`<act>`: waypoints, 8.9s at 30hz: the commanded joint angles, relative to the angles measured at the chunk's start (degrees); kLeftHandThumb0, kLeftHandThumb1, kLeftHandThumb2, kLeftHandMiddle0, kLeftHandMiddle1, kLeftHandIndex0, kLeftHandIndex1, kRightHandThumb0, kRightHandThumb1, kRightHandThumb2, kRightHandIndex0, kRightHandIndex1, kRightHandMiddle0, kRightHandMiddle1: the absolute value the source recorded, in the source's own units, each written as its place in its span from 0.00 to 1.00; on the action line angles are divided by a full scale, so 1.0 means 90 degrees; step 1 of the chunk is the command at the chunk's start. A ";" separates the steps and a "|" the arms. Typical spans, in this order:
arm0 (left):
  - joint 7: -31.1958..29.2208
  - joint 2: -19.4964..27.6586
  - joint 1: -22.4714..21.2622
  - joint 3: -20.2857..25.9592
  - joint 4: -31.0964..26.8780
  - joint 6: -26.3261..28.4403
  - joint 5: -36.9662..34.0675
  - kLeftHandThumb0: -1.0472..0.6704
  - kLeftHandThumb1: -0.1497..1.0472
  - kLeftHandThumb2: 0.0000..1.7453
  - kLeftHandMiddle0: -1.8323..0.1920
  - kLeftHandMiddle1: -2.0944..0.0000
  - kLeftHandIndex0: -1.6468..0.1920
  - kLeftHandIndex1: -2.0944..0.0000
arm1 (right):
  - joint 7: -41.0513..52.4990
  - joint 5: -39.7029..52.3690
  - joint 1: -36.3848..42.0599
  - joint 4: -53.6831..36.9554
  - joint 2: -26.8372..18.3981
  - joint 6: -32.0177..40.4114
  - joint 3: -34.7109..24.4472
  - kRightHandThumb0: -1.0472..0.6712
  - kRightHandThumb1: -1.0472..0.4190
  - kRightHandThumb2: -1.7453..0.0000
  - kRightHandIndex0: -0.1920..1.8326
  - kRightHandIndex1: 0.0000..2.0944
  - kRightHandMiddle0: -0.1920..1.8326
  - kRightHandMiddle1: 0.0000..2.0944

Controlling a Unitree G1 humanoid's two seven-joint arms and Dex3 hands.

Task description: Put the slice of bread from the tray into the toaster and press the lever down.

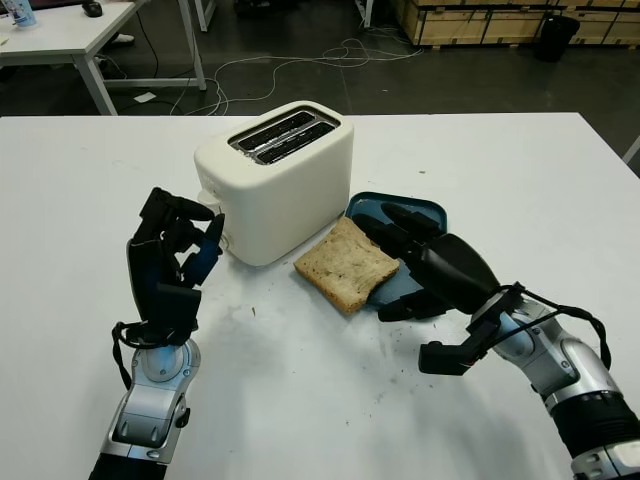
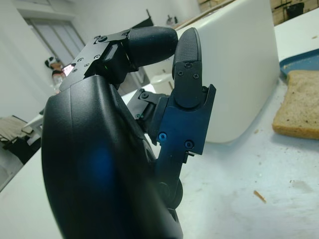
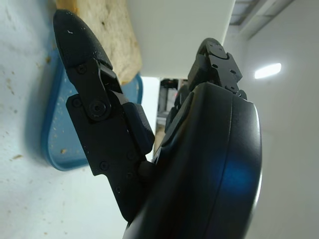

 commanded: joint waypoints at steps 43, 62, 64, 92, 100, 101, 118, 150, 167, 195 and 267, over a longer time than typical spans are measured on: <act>0.0015 -0.0254 -0.0133 -0.0068 -0.0177 -0.0004 0.0075 0.35 0.89 0.16 0.52 0.17 0.65 0.17 | -0.2282 -0.3600 -0.0558 0.0006 0.0790 0.2171 0.1563 0.26 0.09 0.98 0.18 0.02 0.21 0.02; 0.0030 -0.0237 -0.0100 -0.0045 -0.0232 -0.0074 0.0085 0.35 0.89 0.15 0.53 0.17 0.65 0.17 | -0.2700 -0.3663 -0.0262 -0.0712 0.0862 0.2775 0.1371 0.32 0.09 0.71 0.55 0.83 0.40 0.82; 0.0054 -0.0244 -0.0104 -0.0052 -0.0218 -0.0104 0.0104 0.35 0.89 0.15 0.53 0.17 0.65 0.17 | -0.2809 -0.3639 -0.0255 -0.0740 0.0822 0.2734 0.1360 0.34 0.09 0.69 0.54 0.83 0.39 0.83; 0.0080 -0.0222 -0.0098 -0.0097 -0.0195 -0.0069 0.0153 0.36 0.89 0.15 0.52 0.17 0.65 0.17 | -0.2930 -0.0812 -0.3031 0.1962 -0.0107 -0.0854 0.0149 0.42 0.09 0.72 0.50 0.83 0.34 0.83; 0.0155 -0.0250 -0.0088 -0.0120 -0.0121 -0.0131 0.0143 0.35 0.89 0.15 0.52 0.17 0.65 0.17 | -0.1747 -0.1093 -0.5949 0.4403 -0.0199 -0.1381 0.0591 0.47 0.09 0.90 0.52 0.83 0.42 0.79; 0.0149 -0.0262 -0.0082 -0.0120 -0.0126 -0.0120 0.0118 0.35 0.89 0.15 0.52 0.17 0.65 0.17 | -0.1626 -0.1114 -0.6265 0.4632 -0.0144 -0.1395 0.0664 0.47 0.09 0.92 0.52 0.83 0.43 0.77; 0.0209 -0.0284 -0.0044 -0.0157 -0.0158 -0.0083 0.0144 0.35 0.89 0.15 0.52 0.17 0.67 0.17 | -0.2783 -0.2584 -0.8925 0.6063 0.1131 -0.0367 0.2279 0.30 0.09 0.80 0.71 0.83 0.55 0.83; 0.0343 -0.0291 0.0067 -0.0154 -0.0182 -0.0117 0.0119 0.34 0.89 0.15 0.52 0.17 0.66 0.17 | -0.2390 -0.2572 -0.8265 0.6520 0.2342 0.0520 0.3049 0.30 0.09 0.79 0.68 0.83 0.53 0.83; 0.0320 -0.0311 0.0081 -0.0180 -0.0187 -0.0077 0.0098 0.35 0.89 0.15 0.53 0.17 0.67 0.17 | -0.2959 -0.3326 -0.8405 0.6546 0.1937 0.0778 0.3866 0.32 0.09 0.79 0.65 0.83 0.52 0.83; 0.0375 -0.0336 0.0080 -0.0192 -0.0190 -0.0070 0.0140 0.34 0.89 0.15 0.53 0.17 0.68 0.17 | -0.3366 -0.4132 -0.8541 0.6588 0.1983 0.1054 0.4698 0.30 0.09 0.77 0.65 0.83 0.51 0.83; -0.0328 0.0704 -0.0439 0.0784 0.0479 -0.0282 0.0348 0.36 0.89 0.12 0.52 0.17 0.59 0.34 | 0.0208 0.3255 0.1559 -0.0417 0.4328 -0.0766 -0.1426 0.42 0.09 0.85 0.53 0.36 0.58 0.03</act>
